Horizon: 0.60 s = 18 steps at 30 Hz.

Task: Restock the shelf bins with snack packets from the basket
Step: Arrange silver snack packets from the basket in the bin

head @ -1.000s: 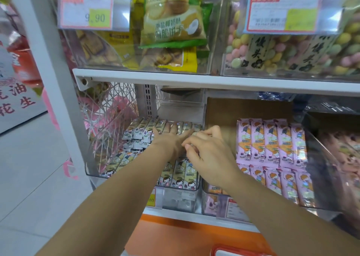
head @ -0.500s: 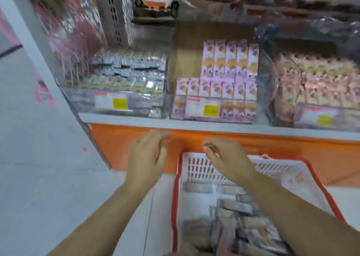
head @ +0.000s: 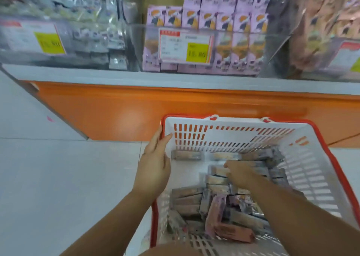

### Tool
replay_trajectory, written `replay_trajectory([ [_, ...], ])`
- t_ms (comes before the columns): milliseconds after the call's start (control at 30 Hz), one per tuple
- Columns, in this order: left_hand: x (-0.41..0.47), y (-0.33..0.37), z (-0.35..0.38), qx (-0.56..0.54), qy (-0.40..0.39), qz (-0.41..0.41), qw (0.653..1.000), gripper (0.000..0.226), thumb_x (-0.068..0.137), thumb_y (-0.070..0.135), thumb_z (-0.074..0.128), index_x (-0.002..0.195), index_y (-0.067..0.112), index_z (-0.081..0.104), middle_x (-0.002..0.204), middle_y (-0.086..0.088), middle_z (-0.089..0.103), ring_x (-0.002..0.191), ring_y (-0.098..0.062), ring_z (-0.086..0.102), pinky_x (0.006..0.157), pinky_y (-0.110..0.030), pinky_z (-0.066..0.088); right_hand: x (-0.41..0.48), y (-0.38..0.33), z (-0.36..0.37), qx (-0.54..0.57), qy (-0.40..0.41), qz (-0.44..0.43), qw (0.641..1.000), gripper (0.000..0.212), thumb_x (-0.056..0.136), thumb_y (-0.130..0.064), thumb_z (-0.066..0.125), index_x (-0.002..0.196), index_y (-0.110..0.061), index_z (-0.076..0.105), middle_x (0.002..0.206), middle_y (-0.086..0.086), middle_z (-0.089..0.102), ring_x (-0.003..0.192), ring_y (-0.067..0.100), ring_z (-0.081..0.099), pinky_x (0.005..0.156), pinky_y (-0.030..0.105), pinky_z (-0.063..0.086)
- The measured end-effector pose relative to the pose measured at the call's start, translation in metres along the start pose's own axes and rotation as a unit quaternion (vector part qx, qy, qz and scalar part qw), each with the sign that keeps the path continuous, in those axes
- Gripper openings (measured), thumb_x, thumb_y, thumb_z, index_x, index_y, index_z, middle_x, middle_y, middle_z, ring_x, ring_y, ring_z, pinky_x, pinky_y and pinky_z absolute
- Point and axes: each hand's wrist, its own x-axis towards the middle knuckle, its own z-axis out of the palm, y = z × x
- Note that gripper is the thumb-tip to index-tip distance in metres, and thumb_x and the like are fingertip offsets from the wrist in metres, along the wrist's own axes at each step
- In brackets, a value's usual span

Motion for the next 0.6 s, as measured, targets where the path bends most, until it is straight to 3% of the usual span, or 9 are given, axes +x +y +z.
replay_trajectory([
  [133,0.001,0.001,0.0,0.007,0.002,0.003,1.0,0.057,0.092,0.0,0.04,0.14,0.03,0.042,0.157,0.017,0.011,0.141,-0.002,0.018,0.11,-0.036,0.038,0.027,-0.005,0.021,-0.156,-0.043,-0.008,0.987,0.043,0.093,-0.016,0.05,0.135,-0.012,0.042,0.133,0.014,0.052,0.115,0.03,0.054,0.089,0.038,0.05],
  [300,0.0,-0.003,0.001,0.012,0.002,0.004,1.0,0.052,0.091,0.001,0.041,0.135,0.029,0.047,0.157,0.016,0.012,0.139,-0.007,0.028,0.101,-0.037,0.047,0.034,-0.011,0.032,-0.239,0.019,-0.009,0.971,0.031,0.09,-0.021,0.051,0.122,-0.019,0.053,0.119,0.009,0.057,0.111,0.026,0.053,0.082,0.035,0.049],
  [367,0.0,-0.004,0.001,0.017,0.003,0.005,1.0,0.051,0.091,0.001,0.042,0.134,0.028,0.048,0.157,0.015,0.013,0.138,-0.007,0.03,0.099,-0.038,0.048,0.03,-0.019,0.021,-0.201,0.023,-0.022,0.979,0.031,0.087,-0.019,0.056,0.118,-0.019,0.055,0.116,0.008,0.058,0.107,0.024,0.055,0.078,0.034,0.049],
  [467,0.001,-0.005,0.001,0.03,0.006,0.012,0.999,0.051,0.091,0.002,0.042,0.135,0.027,0.048,0.158,0.012,0.013,0.142,-0.01,0.022,0.111,-0.036,0.036,0.016,-0.033,-0.014,-0.081,0.019,-0.085,0.993,0.031,0.081,-0.016,0.065,0.11,-0.019,0.056,0.107,0.004,0.061,0.093,0.021,0.058,0.072,0.032,0.049],
  [600,-0.001,-0.003,0.001,0.081,-0.007,0.031,0.996,0.049,0.093,0.006,0.041,0.138,0.025,0.044,0.159,0.002,0.007,0.143,-0.026,0.015,0.114,-0.039,0.024,-0.027,-0.065,-0.074,0.019,-0.003,-0.186,0.982,0.026,0.08,-0.008,0.068,0.095,-0.013,0.048,0.08,0.001,0.047,0.069,0.014,0.045,0.058,0.026,0.034],
])
